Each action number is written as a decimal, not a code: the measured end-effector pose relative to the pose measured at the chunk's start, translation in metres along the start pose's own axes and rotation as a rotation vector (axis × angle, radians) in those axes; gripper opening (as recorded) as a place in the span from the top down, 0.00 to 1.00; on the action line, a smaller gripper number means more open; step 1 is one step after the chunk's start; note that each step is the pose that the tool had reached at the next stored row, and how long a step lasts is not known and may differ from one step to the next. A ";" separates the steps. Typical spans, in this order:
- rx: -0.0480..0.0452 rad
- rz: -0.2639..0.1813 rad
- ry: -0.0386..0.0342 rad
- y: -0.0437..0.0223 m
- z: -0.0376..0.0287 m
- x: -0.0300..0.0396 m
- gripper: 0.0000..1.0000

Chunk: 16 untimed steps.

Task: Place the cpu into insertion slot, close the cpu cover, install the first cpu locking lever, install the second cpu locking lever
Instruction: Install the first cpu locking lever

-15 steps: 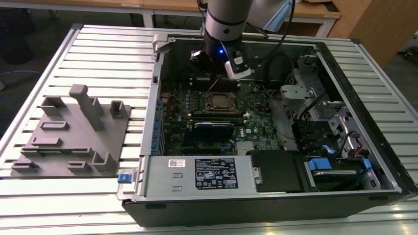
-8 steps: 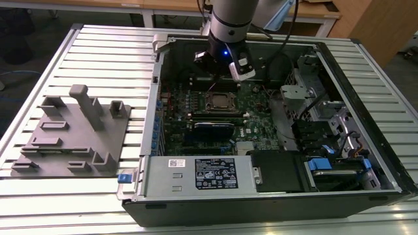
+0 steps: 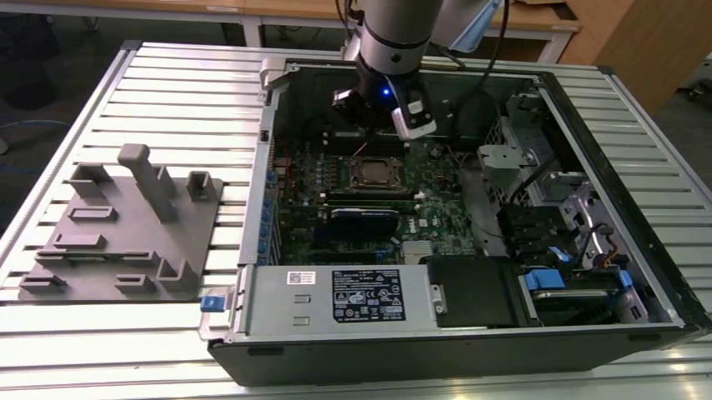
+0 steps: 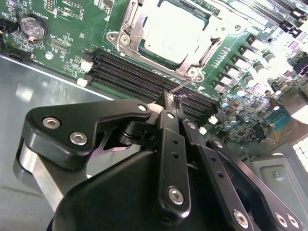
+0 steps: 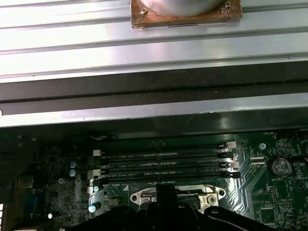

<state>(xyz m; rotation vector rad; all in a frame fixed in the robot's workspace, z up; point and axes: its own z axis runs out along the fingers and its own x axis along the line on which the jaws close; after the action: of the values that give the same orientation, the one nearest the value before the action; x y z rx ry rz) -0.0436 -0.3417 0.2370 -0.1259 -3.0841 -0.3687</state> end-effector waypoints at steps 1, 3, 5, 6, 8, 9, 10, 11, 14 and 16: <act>-0.0007 -0.001 -0.0048 -0.0001 0.0007 0.0001 0.90; -0.0014 -0.005 -0.0188 -0.0005 0.0021 0.0003 0.90; -0.0025 -0.008 -0.0303 -0.0009 0.0038 0.0003 0.90; -0.0028 -0.008 -0.0338 -0.0012 0.0049 0.0003 0.90; -0.0030 -0.009 -0.0379 -0.0019 0.0077 0.0001 0.90; -0.0031 -0.010 -0.0388 -0.0023 0.0094 0.0000 0.90; -0.0030 -0.010 -0.0390 -0.0026 0.0109 0.0000 0.90; -0.0025 -0.010 -0.0393 -0.0030 0.0124 -0.0001 0.90; -0.0016 -0.010 -0.0397 -0.0037 0.0159 -0.0002 0.90; -0.0011 -0.010 -0.0397 -0.0030 0.0174 -0.0001 0.90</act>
<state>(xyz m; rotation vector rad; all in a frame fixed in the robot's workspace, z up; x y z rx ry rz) -0.0441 -0.3404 0.2194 -0.1200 -3.1248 -0.3729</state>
